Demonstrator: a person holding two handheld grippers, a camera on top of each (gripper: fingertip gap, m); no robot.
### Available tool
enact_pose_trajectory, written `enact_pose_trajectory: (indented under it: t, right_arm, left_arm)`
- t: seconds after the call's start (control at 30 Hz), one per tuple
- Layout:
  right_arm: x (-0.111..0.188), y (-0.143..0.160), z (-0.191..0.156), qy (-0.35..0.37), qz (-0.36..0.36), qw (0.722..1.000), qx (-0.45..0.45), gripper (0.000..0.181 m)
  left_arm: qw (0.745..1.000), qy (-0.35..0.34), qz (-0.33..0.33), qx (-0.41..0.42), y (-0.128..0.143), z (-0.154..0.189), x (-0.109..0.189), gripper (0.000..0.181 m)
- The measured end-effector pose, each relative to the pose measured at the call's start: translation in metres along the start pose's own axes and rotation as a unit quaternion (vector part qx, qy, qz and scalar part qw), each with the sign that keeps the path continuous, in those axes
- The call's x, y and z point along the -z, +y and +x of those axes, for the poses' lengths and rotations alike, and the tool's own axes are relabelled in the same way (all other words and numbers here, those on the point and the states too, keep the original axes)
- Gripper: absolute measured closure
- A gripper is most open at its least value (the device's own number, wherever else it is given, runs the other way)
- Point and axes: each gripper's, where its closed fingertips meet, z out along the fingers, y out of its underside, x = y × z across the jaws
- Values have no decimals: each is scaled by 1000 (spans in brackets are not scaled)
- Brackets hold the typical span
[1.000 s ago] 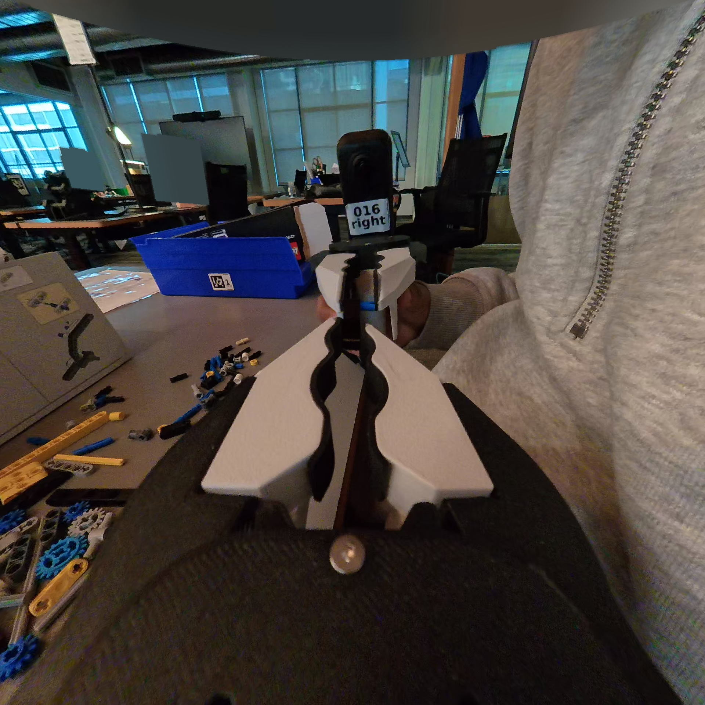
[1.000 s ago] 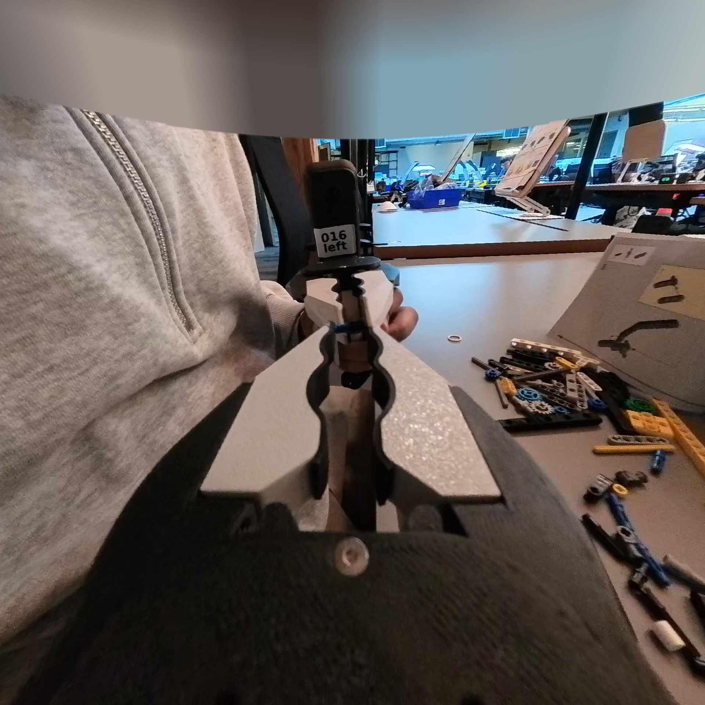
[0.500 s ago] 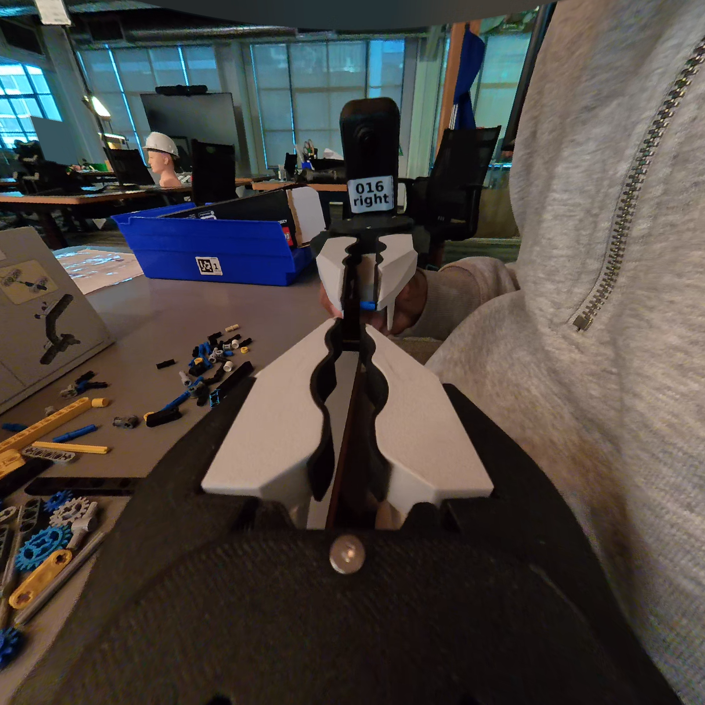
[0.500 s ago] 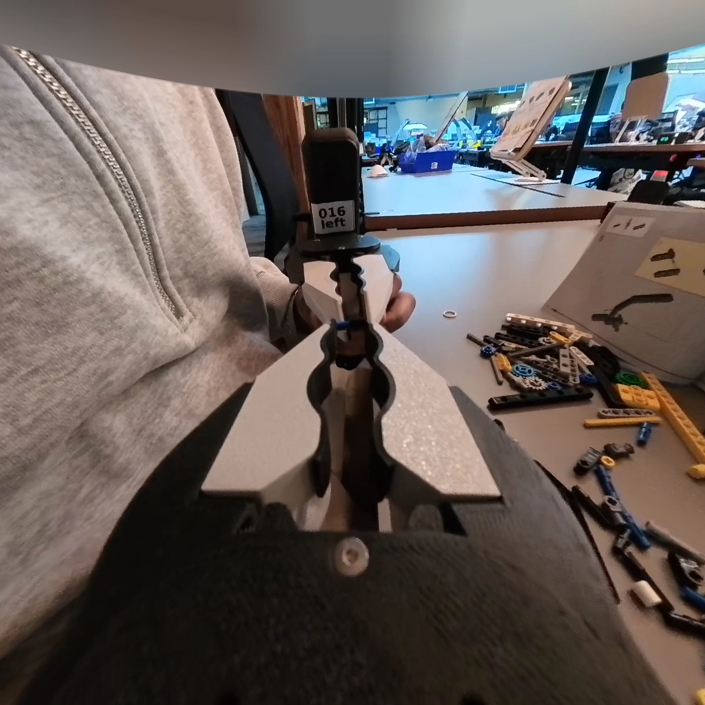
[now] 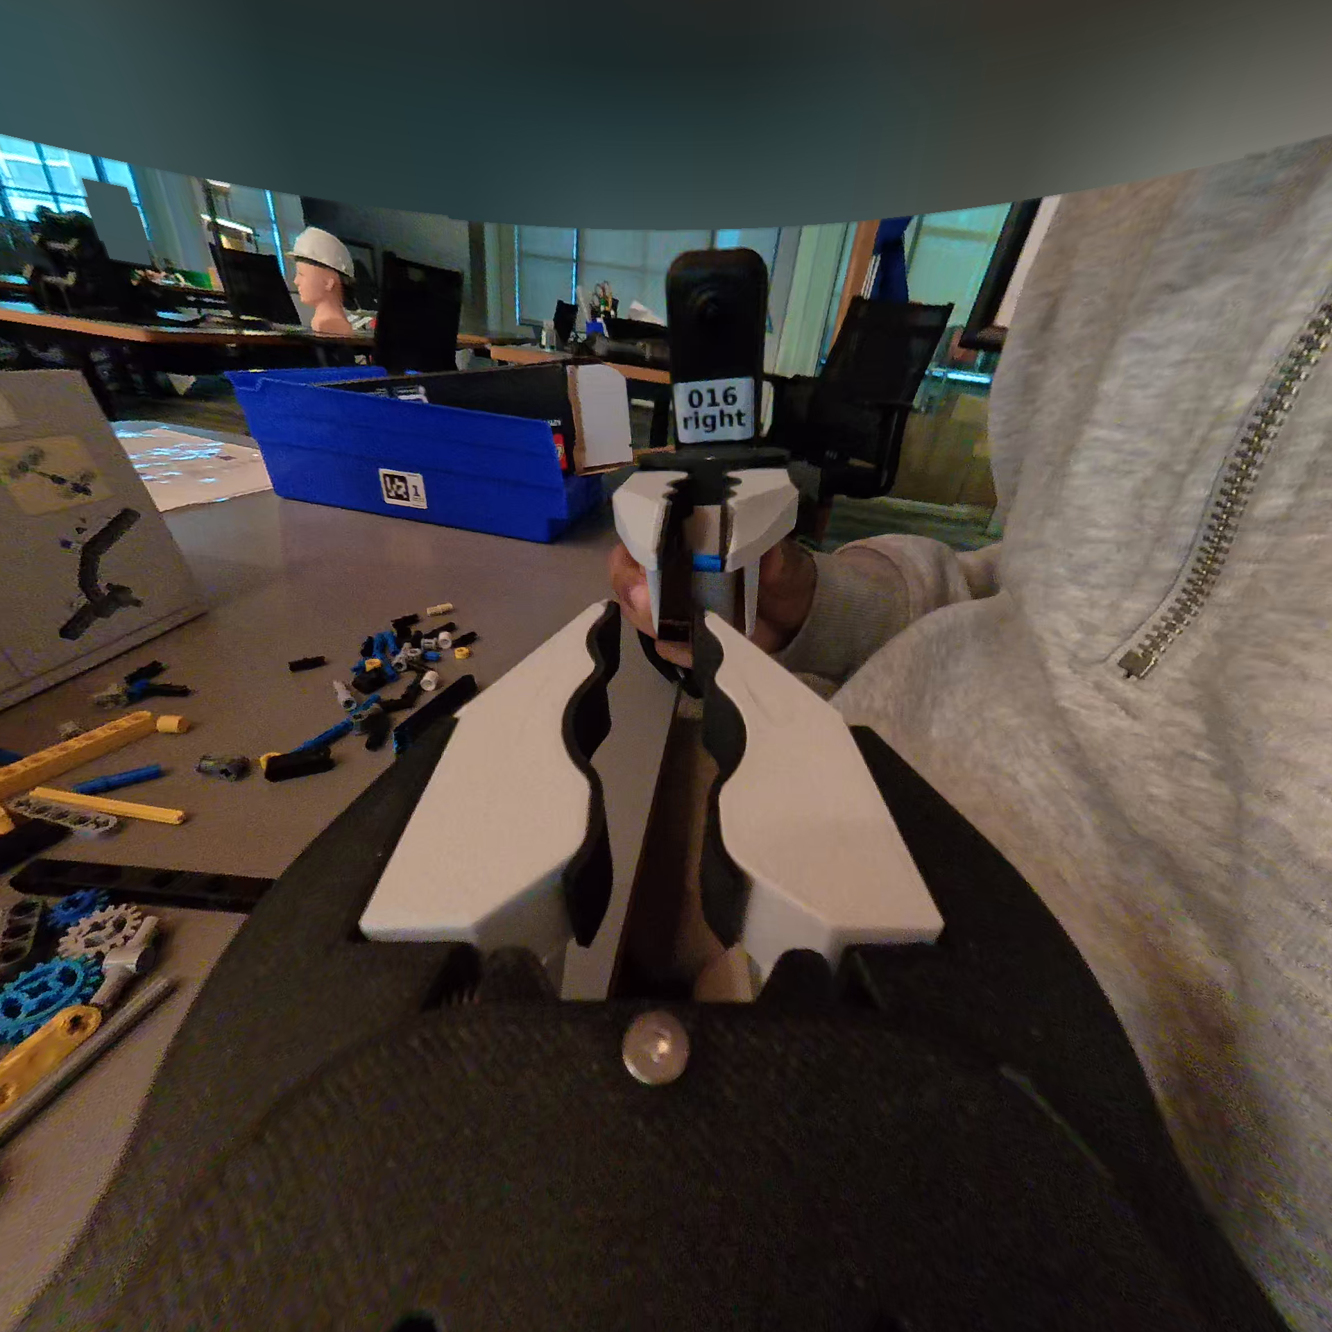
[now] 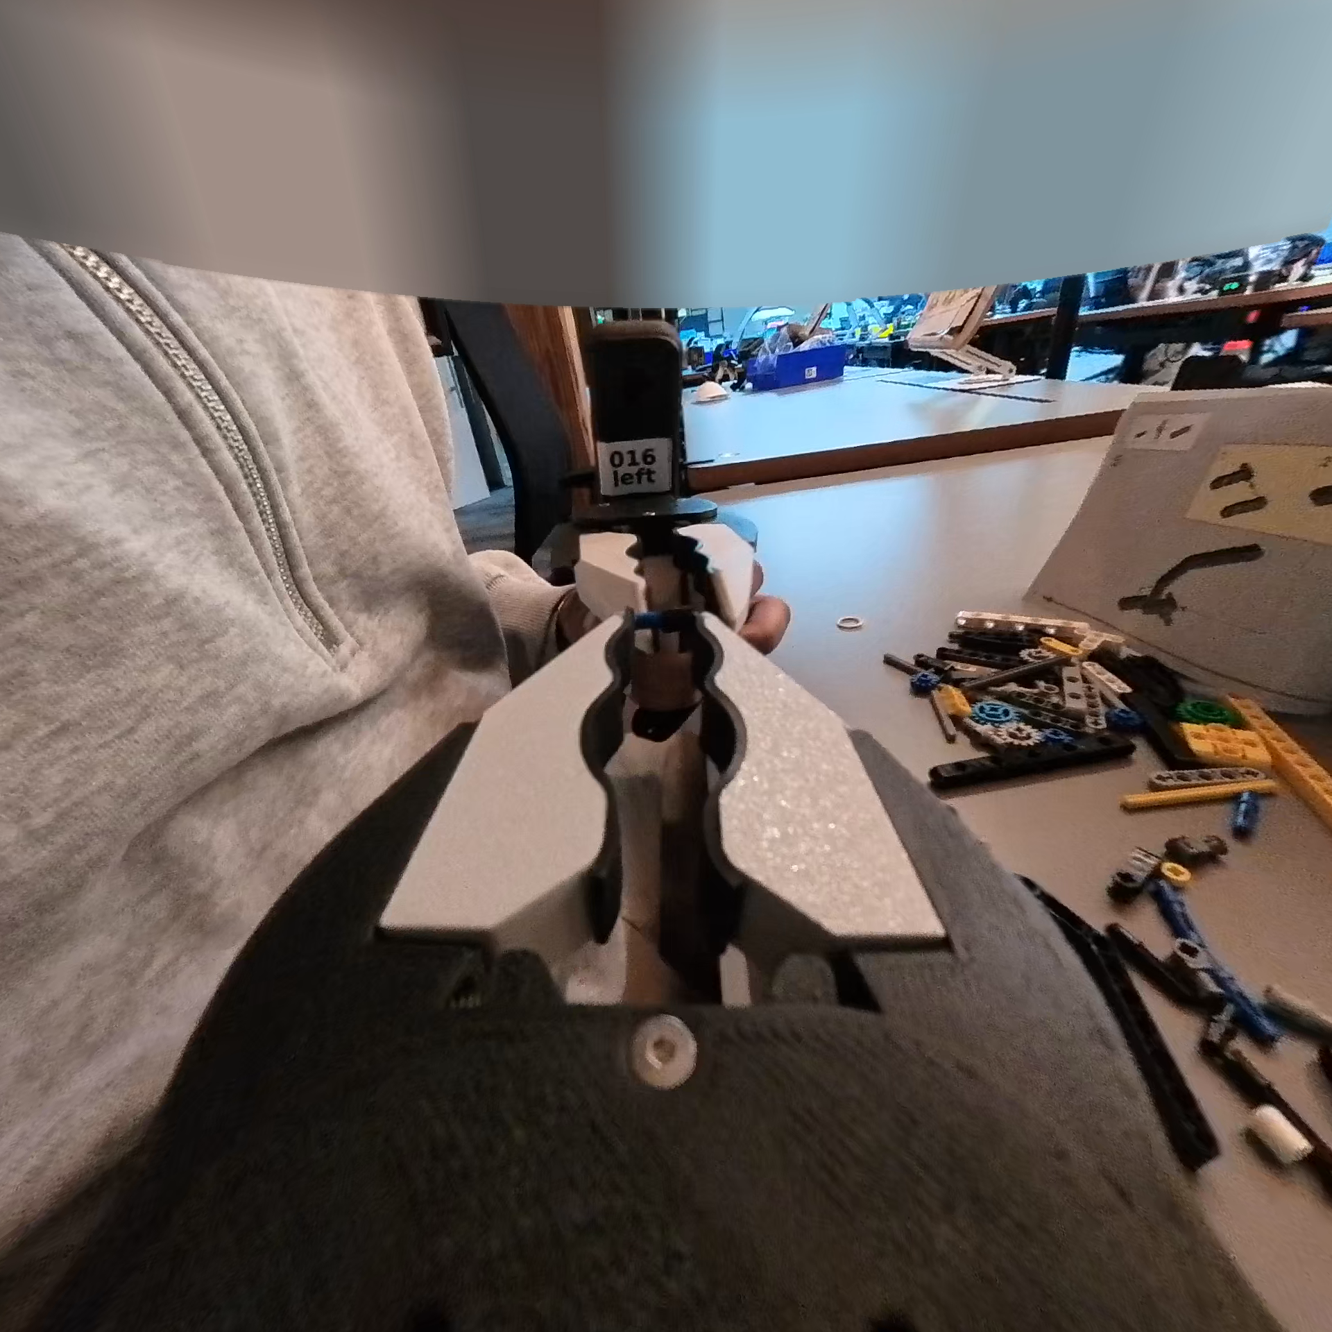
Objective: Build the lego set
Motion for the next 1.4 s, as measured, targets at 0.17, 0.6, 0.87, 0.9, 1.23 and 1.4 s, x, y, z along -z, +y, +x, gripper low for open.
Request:
enact_pose_trajectory:
  t: [0.17, 0.6, 0.87, 0.9, 1.23, 1.4]
  right_arm:
    - [2, 1, 6, 15, 3, 1000, -2, 168]
    - [3, 1, 18, 49, 11, 999, 10, 158]
    - [7, -5, 34, 111, 22, 993, 32, 132]
    - [8, -4, 37, 127, 14, 990, 53, 134]
    - [9, 7, 56, 221, -40, 966, 128, 145]
    - [12, 5, 61, 234, -35, 965, 115, 156]
  left_arm:
    - [1000, 2, 18, 23, -5, -4, 3, 167]
    - [999, -7, 15, 52, 2, -12, 2, 175]
    - [993, -56, 30, 100, 0, -35, 9, 175]
    - [992, -59, 33, 103, 0, -36, 10, 175]
    - [990, -64, 43, 118, -2, -41, 12, 175]
    - [991, -66, 33, 116, 1, -41, 10, 175]
